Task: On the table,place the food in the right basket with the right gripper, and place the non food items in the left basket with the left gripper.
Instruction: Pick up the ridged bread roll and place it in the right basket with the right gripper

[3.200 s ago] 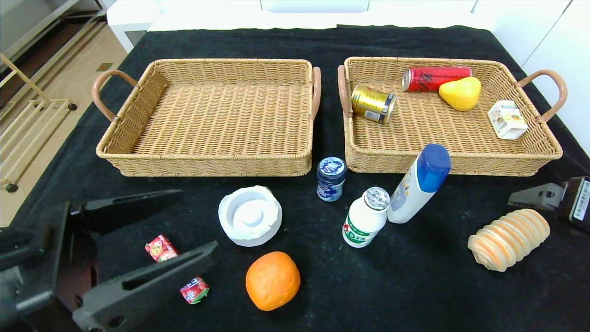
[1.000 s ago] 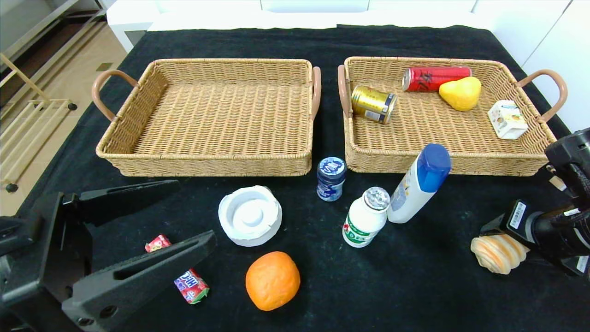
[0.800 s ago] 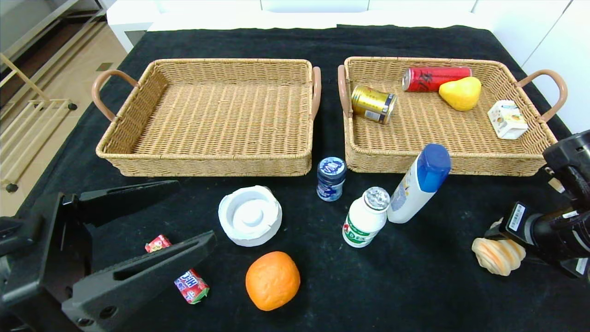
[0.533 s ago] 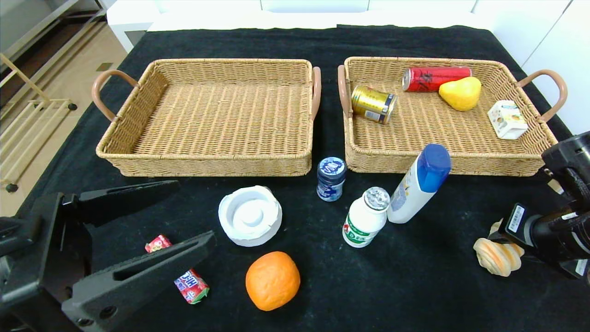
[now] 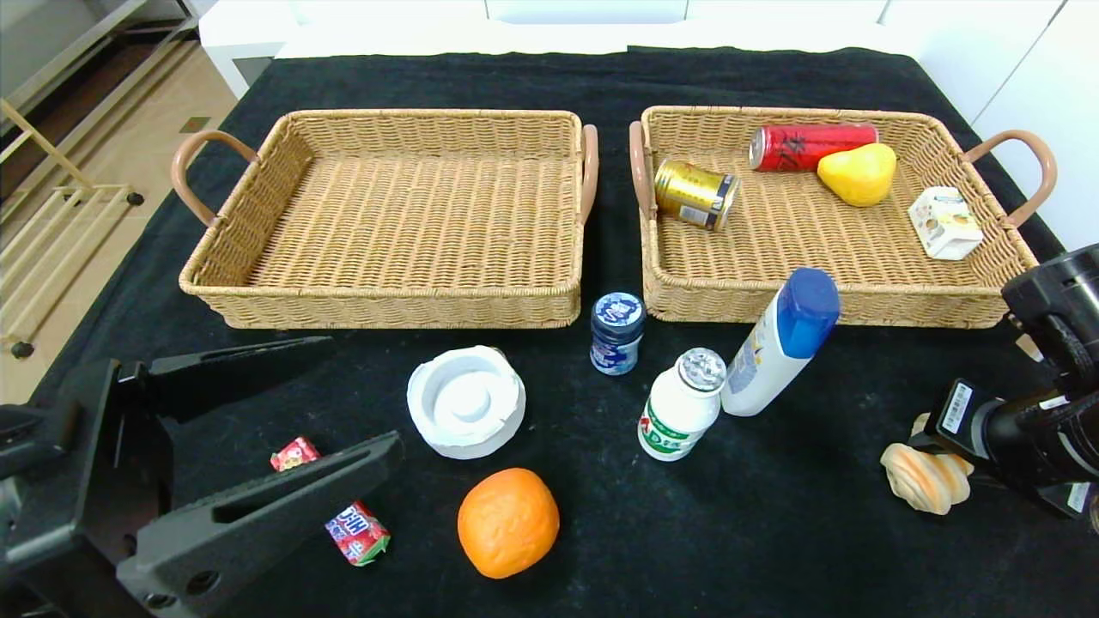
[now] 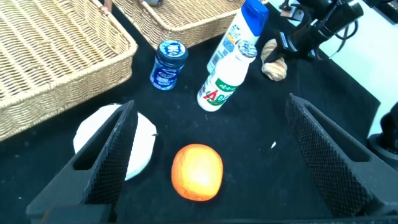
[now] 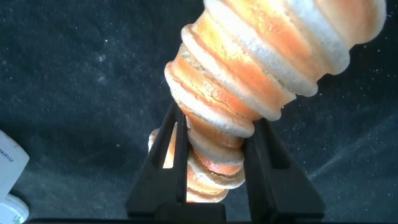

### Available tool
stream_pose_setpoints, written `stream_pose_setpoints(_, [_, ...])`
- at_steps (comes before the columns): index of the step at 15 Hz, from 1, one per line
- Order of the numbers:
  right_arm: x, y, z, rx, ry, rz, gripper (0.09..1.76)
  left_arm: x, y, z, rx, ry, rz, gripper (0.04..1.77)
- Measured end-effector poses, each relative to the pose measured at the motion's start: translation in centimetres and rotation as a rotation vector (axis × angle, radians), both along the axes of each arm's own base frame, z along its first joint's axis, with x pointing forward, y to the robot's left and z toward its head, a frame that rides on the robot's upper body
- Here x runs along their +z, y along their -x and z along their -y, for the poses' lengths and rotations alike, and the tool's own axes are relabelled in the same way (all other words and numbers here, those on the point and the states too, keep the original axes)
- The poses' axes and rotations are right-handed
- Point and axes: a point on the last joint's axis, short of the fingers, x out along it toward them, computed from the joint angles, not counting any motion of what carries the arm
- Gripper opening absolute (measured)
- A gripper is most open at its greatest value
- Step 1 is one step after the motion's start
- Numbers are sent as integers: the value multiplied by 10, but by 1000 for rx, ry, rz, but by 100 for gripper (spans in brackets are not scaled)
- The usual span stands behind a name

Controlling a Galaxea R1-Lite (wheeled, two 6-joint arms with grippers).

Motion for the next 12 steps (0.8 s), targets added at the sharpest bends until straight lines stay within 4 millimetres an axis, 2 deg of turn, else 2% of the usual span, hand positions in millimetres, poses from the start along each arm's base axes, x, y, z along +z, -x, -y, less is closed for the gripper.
stream_pose_setpoints(2, [5, 6, -2, 20, -3, 14, 50, 0, 1, 1, -7, 0, 0, 172])
stream_pose_setpoints(5, [21, 20, -5, 60, 13, 80, 47, 0, 1, 1, -9, 0, -1, 172])
stream_pose_setpoints(9, [39, 38, -4, 174, 143, 179, 46, 0, 1, 1, -8, 1, 1, 172])
stream_pose_setpoints(12, [62, 39, -4, 225, 187, 298, 44, 0, 1, 1, -7, 2, -1, 172])
